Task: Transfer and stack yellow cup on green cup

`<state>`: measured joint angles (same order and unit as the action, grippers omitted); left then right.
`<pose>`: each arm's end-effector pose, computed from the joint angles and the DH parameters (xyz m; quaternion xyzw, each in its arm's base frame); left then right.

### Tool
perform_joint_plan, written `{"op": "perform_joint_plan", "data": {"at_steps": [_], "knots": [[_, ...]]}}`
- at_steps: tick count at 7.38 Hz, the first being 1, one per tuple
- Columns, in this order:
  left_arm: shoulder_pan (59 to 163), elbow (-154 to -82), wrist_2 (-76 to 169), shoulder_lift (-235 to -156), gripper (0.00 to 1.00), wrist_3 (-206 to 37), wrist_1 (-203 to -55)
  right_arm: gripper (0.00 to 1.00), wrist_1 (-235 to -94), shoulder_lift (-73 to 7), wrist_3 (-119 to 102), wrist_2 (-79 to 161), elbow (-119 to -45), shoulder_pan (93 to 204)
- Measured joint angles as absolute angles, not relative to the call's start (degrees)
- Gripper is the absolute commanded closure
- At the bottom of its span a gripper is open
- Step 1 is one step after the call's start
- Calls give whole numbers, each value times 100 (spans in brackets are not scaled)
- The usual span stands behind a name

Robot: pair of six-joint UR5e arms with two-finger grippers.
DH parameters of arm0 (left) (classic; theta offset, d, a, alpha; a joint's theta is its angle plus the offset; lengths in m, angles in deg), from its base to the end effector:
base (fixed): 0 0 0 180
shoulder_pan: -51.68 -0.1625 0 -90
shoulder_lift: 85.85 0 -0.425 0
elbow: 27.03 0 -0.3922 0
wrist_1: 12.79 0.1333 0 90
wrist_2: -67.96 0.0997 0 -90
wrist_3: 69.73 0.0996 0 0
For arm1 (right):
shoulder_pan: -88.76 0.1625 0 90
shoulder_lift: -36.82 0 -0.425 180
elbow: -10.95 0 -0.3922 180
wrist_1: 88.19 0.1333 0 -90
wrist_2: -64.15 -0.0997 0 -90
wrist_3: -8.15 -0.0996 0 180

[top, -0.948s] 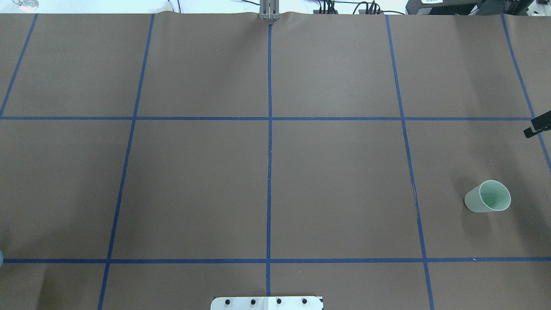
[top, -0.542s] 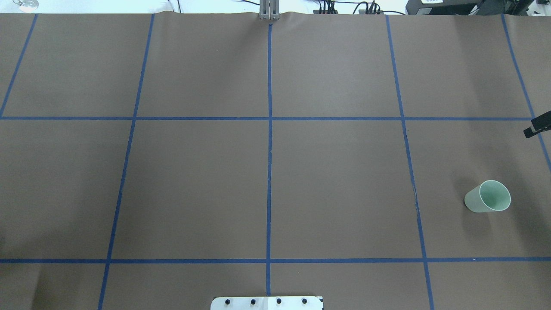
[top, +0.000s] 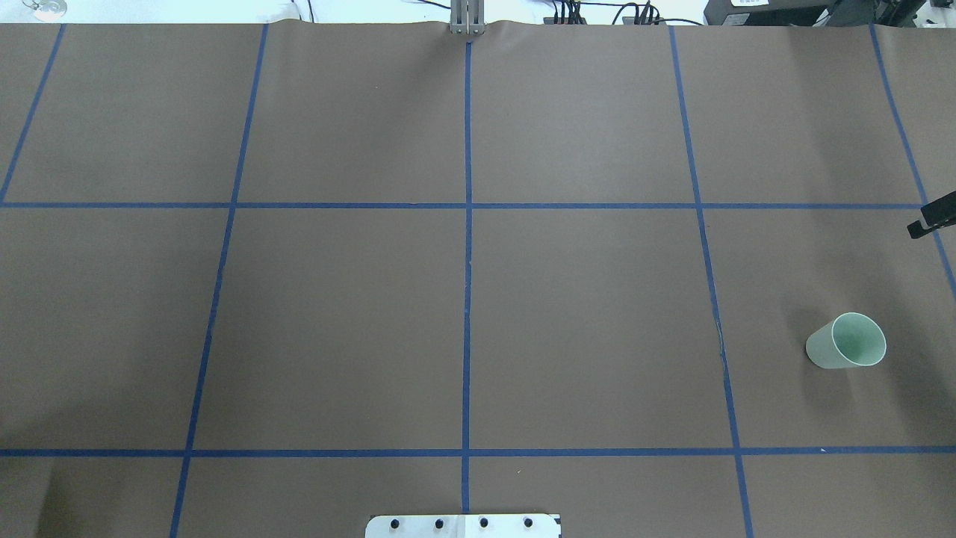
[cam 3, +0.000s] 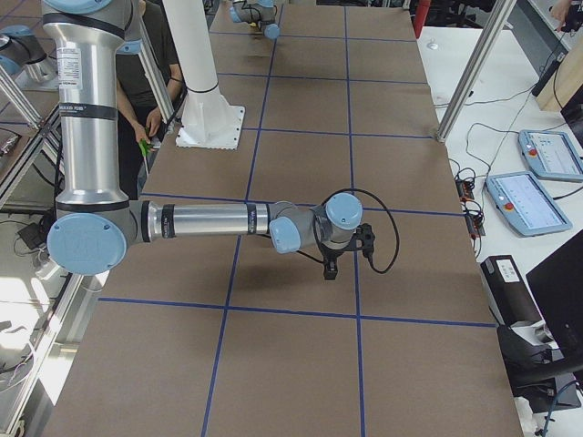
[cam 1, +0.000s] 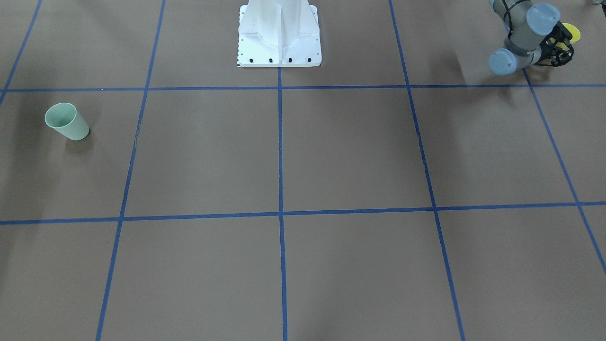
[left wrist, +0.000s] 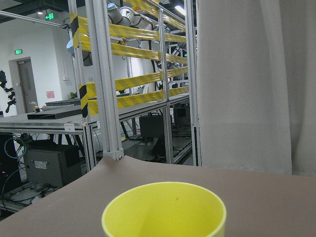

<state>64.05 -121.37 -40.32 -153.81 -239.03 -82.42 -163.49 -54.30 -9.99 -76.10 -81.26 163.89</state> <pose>0.2070 -0.1499 0.8116 0.0523 -0.3514 -0.7056 0.6131 -0.0727 -0.4950 0.6141 -0.0002 -0.4386 -0.0327 0.8981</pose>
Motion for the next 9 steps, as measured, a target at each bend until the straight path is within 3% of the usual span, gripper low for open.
{"op": "perform_joint_plan", "data": {"at_steps": [2,4,9], "knots": [[6382,-12073,-4028,-15389,1,-23973,-8372,0,-16343,-5475,-1074,-7649,-8235,16390],[6287,-12066,-4037,-15388,17,-24092,-8487,0,-16342,-5483,-1106,-7653,-8266,16386],[6174,-11814,-4049,-15342,36,-24142,-8832,0,-16335,-5493,-1118,-7648,-8327,16382]]}}
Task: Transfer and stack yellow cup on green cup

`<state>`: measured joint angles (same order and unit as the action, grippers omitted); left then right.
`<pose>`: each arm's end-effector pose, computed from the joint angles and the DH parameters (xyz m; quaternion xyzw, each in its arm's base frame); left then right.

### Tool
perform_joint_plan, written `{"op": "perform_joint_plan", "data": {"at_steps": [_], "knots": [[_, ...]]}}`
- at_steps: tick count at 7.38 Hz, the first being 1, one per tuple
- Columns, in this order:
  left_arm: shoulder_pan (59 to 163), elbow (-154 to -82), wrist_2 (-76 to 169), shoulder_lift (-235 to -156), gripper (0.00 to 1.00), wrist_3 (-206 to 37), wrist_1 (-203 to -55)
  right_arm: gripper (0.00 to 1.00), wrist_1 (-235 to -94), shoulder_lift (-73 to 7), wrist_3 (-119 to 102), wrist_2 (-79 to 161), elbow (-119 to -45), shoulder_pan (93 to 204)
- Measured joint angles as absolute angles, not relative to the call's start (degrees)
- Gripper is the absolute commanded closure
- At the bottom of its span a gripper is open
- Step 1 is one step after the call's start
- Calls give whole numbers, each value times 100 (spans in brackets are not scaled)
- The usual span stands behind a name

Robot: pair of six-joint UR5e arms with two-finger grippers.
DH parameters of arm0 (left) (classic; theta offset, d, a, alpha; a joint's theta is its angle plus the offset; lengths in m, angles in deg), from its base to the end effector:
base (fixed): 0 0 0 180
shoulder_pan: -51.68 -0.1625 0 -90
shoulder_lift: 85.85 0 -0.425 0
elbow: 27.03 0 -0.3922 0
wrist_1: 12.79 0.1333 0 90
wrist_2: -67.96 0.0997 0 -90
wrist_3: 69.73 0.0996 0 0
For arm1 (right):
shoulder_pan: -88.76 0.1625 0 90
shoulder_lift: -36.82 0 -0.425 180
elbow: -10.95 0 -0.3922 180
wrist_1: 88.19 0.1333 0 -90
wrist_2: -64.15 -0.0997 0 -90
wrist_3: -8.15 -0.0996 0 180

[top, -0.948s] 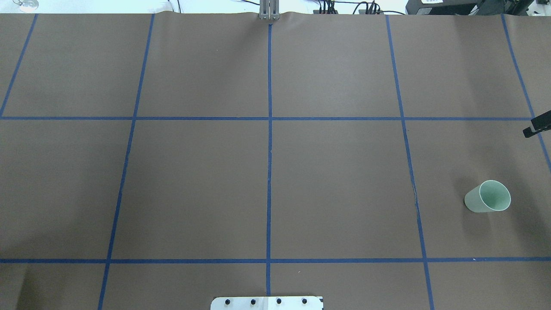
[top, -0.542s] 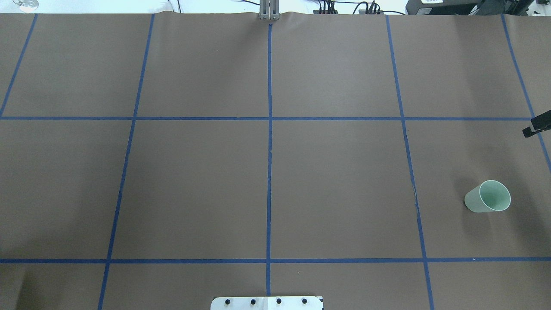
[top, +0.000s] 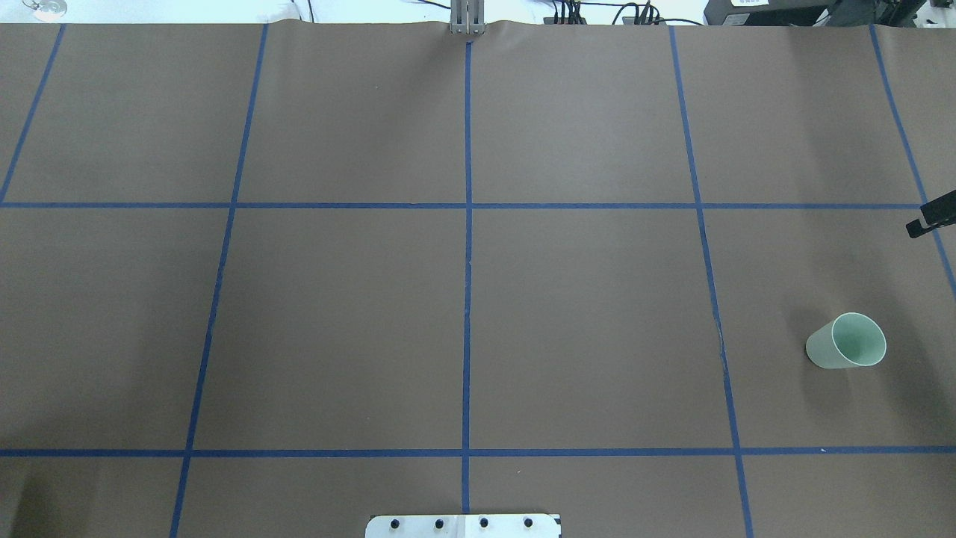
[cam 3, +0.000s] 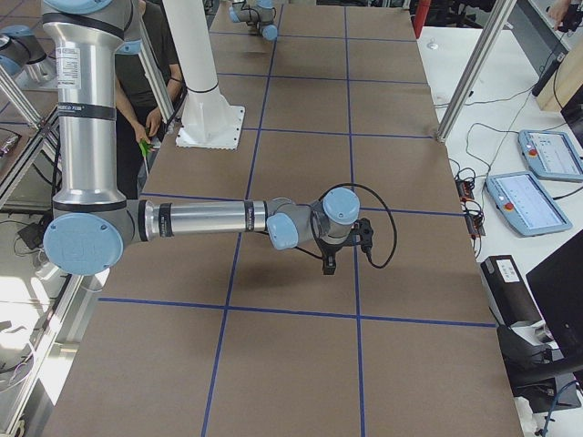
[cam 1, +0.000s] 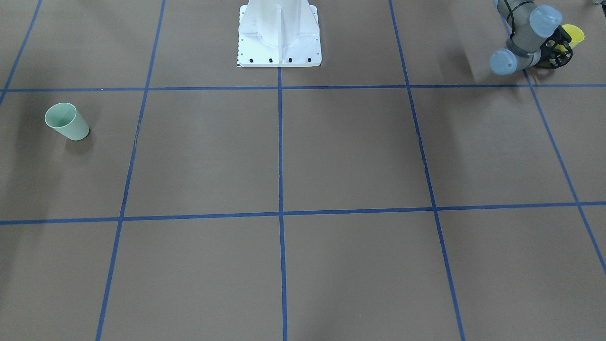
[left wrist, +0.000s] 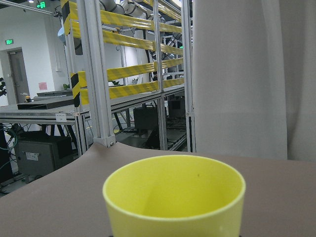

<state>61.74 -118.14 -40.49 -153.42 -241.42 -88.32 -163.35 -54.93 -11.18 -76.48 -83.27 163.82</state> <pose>0.2075 -0.1402 0.8329 0.0538 -0.3352 -0.7086 0.6186 -0.0727 -0.4907 0.6011 0.0055 -0.4440 -0.0301 0.8955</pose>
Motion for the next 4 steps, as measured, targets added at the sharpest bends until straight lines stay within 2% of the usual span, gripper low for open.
{"op": "perform_joint_plan", "data": {"at_steps": [4], "knots": [[6162,-12200,-4024,-14792,36,-23962,-8860,0,-16342,-5489,-1119,-7640,-8349,16382]]}}
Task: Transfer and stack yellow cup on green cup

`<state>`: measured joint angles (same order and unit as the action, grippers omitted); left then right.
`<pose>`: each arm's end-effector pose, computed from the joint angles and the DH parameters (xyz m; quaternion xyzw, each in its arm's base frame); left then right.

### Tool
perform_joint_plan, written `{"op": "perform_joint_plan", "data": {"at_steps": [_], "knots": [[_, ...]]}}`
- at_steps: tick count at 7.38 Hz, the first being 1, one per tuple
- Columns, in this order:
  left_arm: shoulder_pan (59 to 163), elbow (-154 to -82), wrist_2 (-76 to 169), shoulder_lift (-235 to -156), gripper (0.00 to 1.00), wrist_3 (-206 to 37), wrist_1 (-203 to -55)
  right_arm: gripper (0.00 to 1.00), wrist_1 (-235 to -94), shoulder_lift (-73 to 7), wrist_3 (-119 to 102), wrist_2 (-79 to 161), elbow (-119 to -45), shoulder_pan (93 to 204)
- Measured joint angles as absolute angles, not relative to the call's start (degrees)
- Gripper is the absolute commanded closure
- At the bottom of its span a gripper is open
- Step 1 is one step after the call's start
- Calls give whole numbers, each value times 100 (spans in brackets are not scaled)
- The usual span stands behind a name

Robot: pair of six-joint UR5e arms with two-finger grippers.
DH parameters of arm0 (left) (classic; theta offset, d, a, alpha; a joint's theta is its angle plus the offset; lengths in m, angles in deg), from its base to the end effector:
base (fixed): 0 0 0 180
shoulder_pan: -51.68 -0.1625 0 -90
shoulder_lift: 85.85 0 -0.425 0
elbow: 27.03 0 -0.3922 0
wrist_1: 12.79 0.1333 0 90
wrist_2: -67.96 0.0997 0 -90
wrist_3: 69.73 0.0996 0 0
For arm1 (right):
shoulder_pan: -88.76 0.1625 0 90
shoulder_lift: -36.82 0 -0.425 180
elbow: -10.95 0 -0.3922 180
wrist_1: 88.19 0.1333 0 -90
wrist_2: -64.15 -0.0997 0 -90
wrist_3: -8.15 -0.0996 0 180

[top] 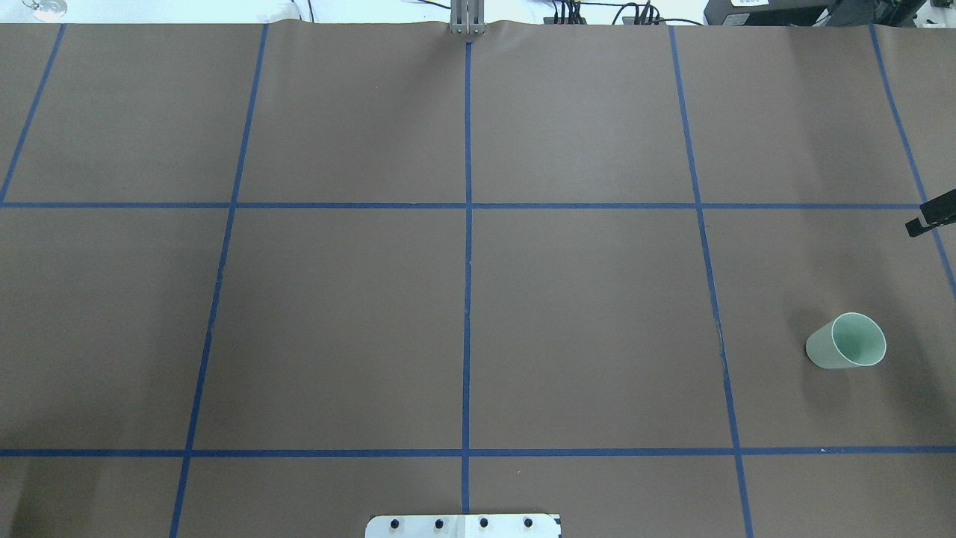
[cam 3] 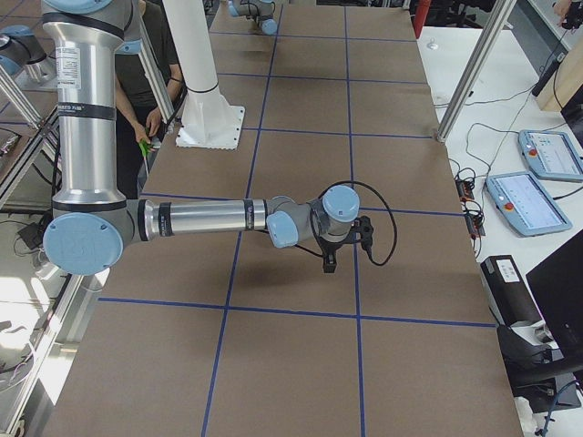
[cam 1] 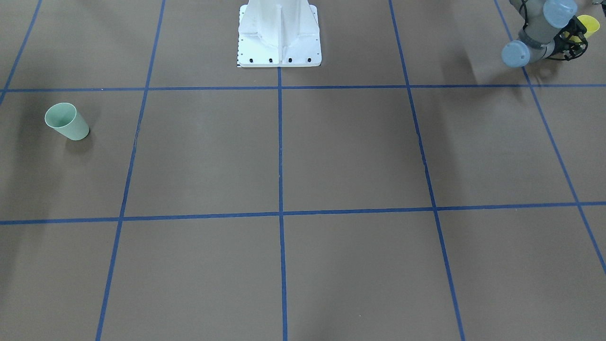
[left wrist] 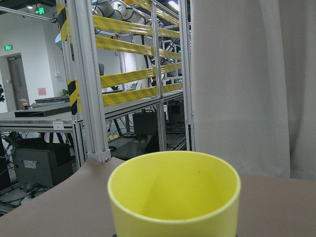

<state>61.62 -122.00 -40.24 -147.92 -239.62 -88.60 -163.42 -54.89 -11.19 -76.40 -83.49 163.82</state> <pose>0.1640 -0.1325 0.8266 0.0575 -0.3437 -0.6965 0.6272 -0.0727 -0.4911 0.5990 0.0071 -0.4438 -0.0306 0.8956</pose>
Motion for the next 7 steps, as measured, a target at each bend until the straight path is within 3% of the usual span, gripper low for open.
{"op": "perform_joint_plan", "data": {"at_steps": [4,7], "knots": [[6231,-12003,-2970,-14652,35,-23332,-9012,0,-16348,-5448,-1119,-7628,-8352,16377],[7176,-11796,-1997,-14958,35,-22152,-9200,0,-16351,-5345,-1119,-7614,-8314,16374]]}}
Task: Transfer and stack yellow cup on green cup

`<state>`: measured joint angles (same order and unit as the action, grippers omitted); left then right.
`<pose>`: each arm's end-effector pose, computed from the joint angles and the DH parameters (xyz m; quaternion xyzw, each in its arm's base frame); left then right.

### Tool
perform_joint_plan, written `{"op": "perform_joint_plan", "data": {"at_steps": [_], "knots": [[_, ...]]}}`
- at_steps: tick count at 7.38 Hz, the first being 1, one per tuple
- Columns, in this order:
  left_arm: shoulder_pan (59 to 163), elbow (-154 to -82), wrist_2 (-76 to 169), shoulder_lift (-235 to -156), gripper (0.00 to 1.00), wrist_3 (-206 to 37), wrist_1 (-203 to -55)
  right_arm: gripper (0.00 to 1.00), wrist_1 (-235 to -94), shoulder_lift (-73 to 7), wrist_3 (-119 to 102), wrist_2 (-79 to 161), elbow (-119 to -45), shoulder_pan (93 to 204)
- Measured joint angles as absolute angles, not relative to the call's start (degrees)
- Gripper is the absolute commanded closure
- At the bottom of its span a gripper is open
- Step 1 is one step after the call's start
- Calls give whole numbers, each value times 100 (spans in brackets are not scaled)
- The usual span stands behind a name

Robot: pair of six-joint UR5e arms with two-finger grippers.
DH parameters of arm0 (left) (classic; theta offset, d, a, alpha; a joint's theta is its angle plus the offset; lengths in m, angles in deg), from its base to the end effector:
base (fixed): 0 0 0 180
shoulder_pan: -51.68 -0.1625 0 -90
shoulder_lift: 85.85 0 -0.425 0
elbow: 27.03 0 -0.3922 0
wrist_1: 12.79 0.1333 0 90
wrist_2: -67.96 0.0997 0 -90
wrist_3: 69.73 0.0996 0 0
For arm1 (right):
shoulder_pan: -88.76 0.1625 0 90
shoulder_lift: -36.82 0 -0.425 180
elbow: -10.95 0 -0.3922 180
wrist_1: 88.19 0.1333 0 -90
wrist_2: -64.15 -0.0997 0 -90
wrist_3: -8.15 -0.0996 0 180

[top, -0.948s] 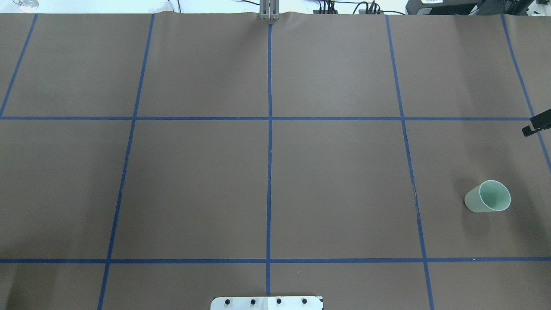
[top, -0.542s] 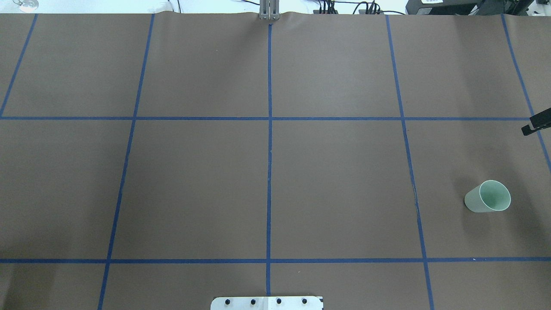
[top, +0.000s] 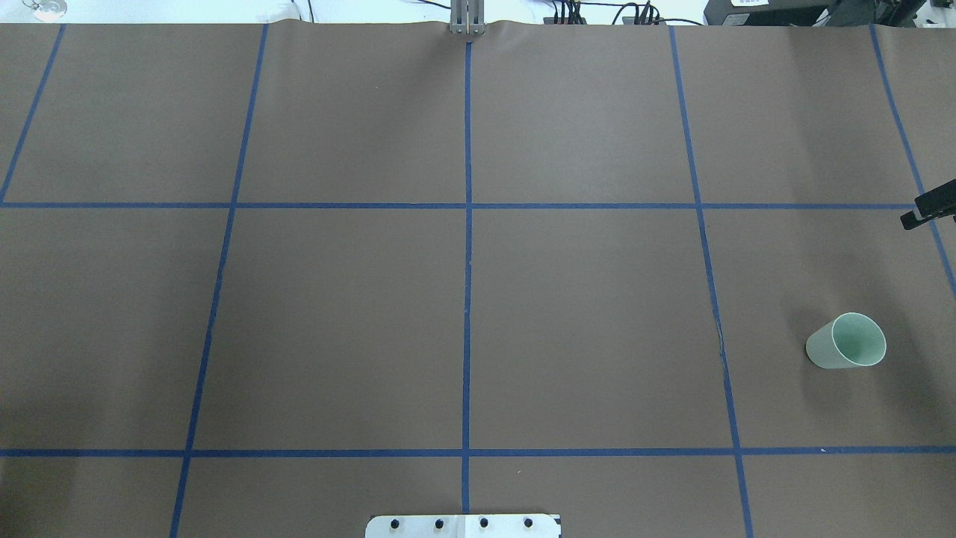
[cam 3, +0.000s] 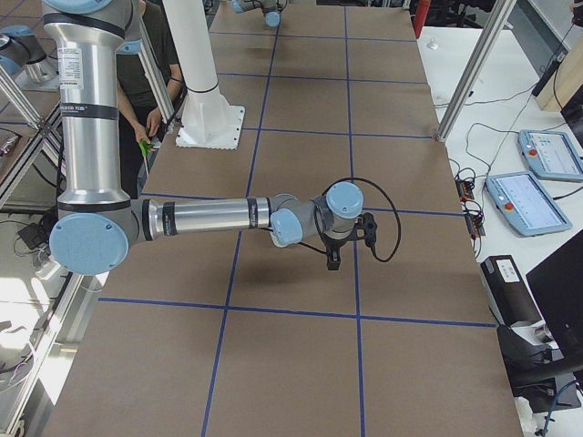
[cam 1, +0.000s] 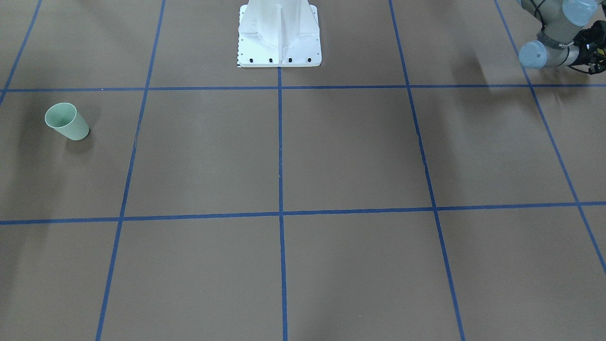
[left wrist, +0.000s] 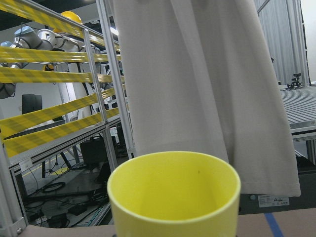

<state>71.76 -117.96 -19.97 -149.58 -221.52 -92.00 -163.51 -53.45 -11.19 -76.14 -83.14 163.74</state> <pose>0.1298 -0.1932 0.8506 0.1264 -0.2836 -0.6186 0.7218 -0.0759 -0.5015 0.5901 0.0151 -0.4437 -0.0346 0.8954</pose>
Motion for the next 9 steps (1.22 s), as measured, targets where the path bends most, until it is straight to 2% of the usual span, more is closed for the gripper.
{"op": "perform_joint_plan", "data": {"at_steps": [4,9], "knots": [[8530,-11762,-613,-16027,33,-20463,-9148,0,-16367,-5175,-1158,-7606,-8237,16371],[9000,-11751,1408,-17690,33,-19010,-9195,0,-16353,-4834,-1390,-7579,-8049,16316]]}}
